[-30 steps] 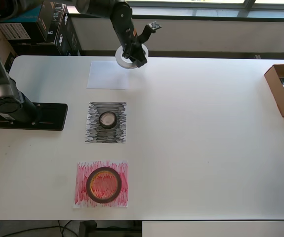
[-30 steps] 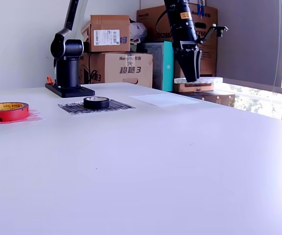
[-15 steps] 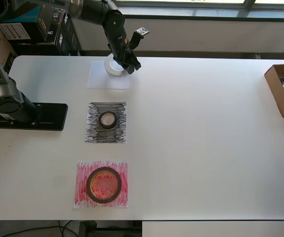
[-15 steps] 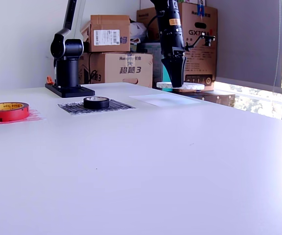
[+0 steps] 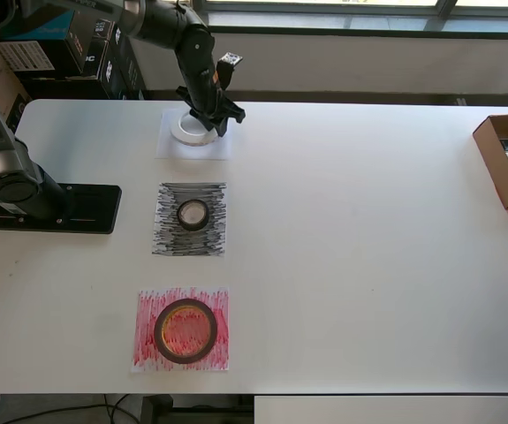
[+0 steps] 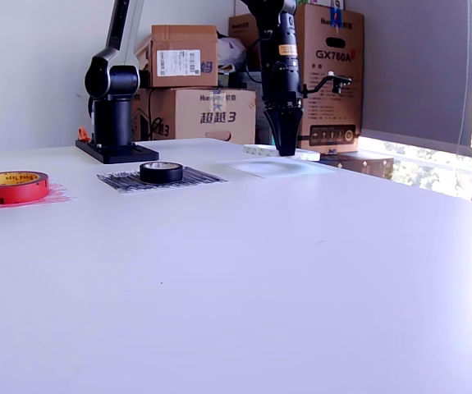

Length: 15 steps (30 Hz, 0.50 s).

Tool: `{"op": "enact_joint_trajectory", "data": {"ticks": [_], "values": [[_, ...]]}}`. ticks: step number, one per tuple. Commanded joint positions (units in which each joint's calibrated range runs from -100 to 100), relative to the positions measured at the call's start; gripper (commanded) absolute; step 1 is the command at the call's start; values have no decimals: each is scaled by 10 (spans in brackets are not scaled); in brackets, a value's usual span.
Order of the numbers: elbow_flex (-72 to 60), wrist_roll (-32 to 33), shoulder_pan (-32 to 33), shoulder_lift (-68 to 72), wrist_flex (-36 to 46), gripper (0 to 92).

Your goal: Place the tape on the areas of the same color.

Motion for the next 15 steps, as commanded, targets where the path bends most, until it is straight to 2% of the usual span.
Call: {"op": "enact_joint_trajectory", "data": {"ticks": [1,15], "values": [[2,0,0,2,1,0],[25,-11,5,3,1,0]]}}
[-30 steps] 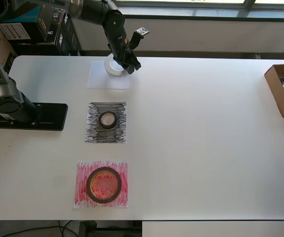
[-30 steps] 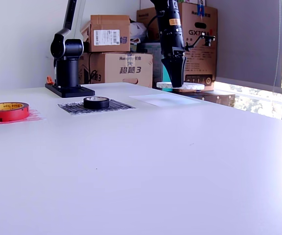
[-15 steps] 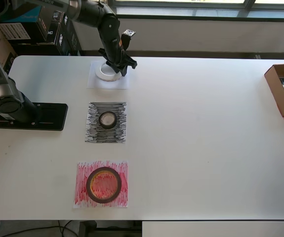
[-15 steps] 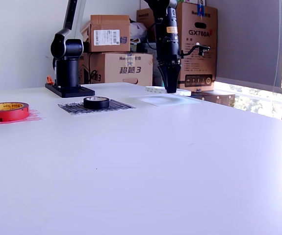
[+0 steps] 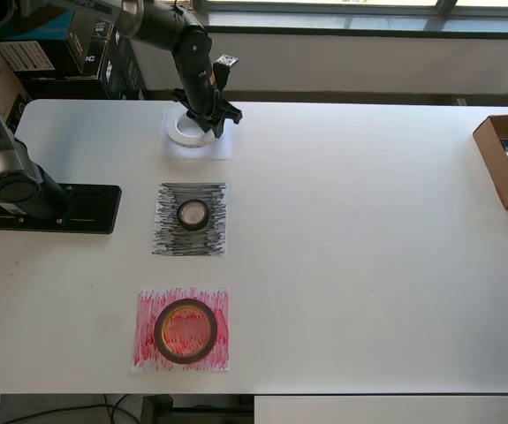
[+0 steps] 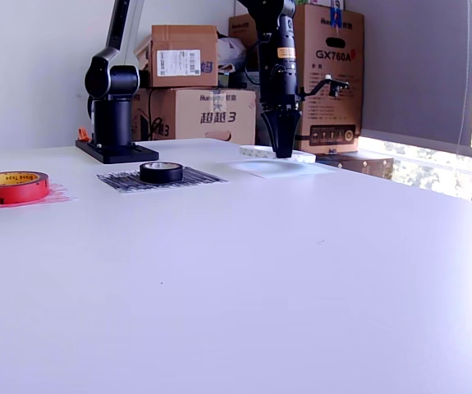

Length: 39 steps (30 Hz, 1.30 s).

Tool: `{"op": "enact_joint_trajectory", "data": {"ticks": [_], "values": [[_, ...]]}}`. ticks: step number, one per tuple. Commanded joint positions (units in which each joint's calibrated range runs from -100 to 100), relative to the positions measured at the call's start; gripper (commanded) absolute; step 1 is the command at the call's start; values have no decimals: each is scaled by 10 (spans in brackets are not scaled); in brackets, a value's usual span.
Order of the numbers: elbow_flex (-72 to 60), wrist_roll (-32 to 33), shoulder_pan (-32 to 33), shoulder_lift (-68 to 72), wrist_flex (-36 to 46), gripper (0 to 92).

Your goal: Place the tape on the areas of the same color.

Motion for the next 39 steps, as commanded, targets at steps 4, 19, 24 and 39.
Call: {"op": "enact_joint_trajectory", "data": {"ticks": [4,19,24,39], "values": [[9,-9,2,3,1,0],[3,-4,-6,8,0,7],[2,-2,-12,8,0,165],[3,-2,-17,7,-27,517]]}}
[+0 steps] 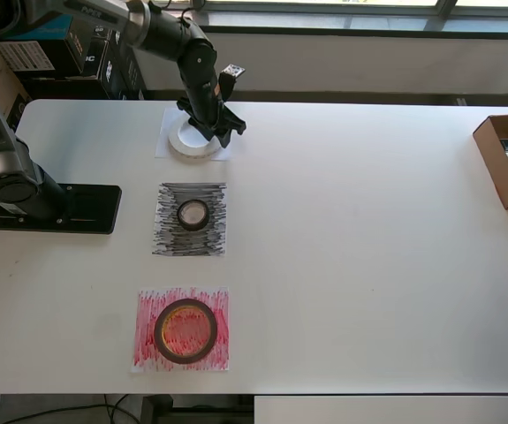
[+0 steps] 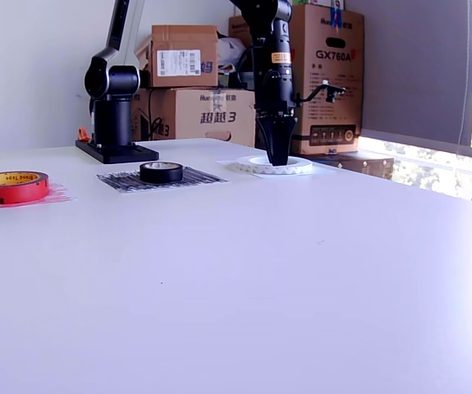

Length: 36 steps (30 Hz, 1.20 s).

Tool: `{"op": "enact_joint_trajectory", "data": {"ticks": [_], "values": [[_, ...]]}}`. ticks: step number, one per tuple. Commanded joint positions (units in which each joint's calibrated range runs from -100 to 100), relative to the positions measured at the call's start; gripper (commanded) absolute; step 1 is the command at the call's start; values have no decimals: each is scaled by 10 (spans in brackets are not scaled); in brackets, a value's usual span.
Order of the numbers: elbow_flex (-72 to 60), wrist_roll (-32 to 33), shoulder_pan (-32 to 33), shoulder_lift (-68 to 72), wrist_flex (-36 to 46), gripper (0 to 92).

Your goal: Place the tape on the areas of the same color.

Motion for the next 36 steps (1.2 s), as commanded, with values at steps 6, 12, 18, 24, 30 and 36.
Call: {"op": "enact_joint_trajectory", "data": {"ticks": [6,12,18,24,30,36], "values": [[-11,-1,21,-9,-1,516],[-79,42,35,-10,7,516],[-146,84,18,-16,7,516],[-139,152,-22,-106,6,516],[-107,236,-68,-175,0,516],[-105,325,-113,-210,-1,516]]}}
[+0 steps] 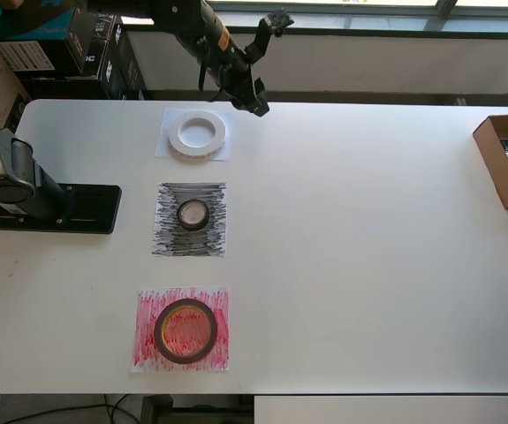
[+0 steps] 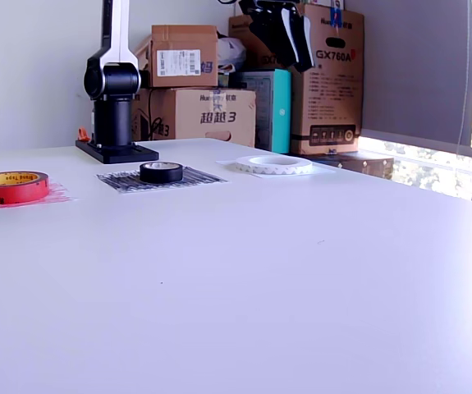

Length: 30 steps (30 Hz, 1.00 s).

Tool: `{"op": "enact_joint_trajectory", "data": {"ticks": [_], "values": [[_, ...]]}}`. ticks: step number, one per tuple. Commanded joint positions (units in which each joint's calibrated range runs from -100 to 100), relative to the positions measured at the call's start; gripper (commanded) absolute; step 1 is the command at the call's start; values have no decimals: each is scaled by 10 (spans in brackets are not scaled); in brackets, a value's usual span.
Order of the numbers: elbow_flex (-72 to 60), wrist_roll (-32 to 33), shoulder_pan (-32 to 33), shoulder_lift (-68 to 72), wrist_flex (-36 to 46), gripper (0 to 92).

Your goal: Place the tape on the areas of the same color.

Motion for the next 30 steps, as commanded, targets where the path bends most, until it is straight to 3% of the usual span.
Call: {"op": "enact_joint_trajectory", "data": {"ticks": [1,12,15,21,26,30], "values": [[1,88,-34,-37,-4,516],[127,94,-71,-243,-5,515],[169,94,-78,-310,-38,505],[270,84,-79,-440,-126,315],[336,39,-74,-546,-156,149],[402,-13,-72,-627,-209,72]]}}
